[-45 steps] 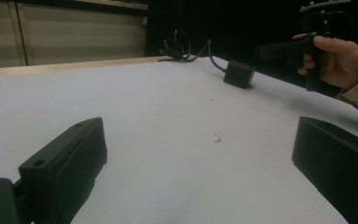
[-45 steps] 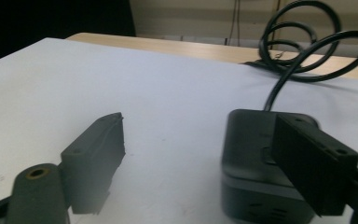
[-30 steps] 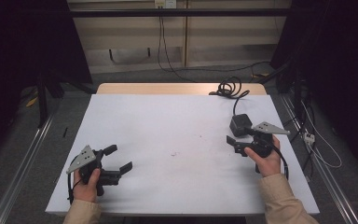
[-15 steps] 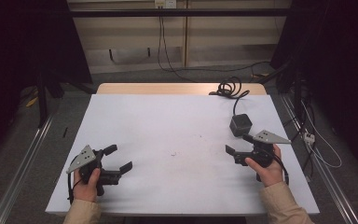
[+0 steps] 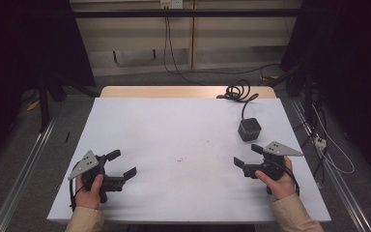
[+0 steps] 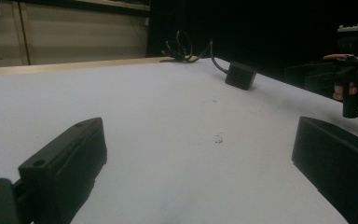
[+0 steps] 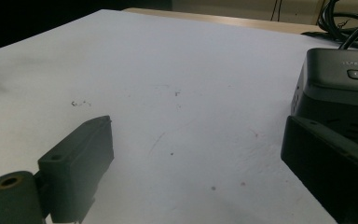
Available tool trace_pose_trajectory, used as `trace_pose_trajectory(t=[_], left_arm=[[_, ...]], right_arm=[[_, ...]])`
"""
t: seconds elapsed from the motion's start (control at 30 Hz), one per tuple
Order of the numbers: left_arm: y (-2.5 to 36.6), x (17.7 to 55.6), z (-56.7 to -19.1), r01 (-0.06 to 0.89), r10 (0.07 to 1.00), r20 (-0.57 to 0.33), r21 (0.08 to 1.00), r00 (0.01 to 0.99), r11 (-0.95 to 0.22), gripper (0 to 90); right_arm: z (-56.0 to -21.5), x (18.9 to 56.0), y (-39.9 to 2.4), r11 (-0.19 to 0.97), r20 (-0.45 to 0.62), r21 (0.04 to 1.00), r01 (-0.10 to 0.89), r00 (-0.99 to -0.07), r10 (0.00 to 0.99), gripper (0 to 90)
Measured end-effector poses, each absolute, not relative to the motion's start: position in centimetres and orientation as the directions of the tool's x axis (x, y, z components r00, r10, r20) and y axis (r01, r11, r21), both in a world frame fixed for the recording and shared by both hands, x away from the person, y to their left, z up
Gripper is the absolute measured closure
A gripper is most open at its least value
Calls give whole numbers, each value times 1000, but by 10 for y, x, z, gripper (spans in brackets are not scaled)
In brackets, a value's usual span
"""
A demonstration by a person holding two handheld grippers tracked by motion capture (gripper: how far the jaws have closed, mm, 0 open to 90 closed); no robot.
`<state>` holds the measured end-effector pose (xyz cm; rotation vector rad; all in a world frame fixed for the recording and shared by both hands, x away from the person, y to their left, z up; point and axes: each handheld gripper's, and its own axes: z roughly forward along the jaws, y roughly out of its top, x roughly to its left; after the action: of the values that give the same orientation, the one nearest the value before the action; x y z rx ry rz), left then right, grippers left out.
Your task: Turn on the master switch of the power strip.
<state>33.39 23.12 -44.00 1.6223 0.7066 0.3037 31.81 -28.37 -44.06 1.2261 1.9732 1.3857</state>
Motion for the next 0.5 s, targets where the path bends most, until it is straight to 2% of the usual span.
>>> trace_pose_trajectory(t=[0.5], left_arm=[[231, 334, -440, 270, 599, -195, 962, 777, -36, 27]], right_arm=[[-445, 303, -289, 113, 135, 903, 414, -522, 842, 88]])
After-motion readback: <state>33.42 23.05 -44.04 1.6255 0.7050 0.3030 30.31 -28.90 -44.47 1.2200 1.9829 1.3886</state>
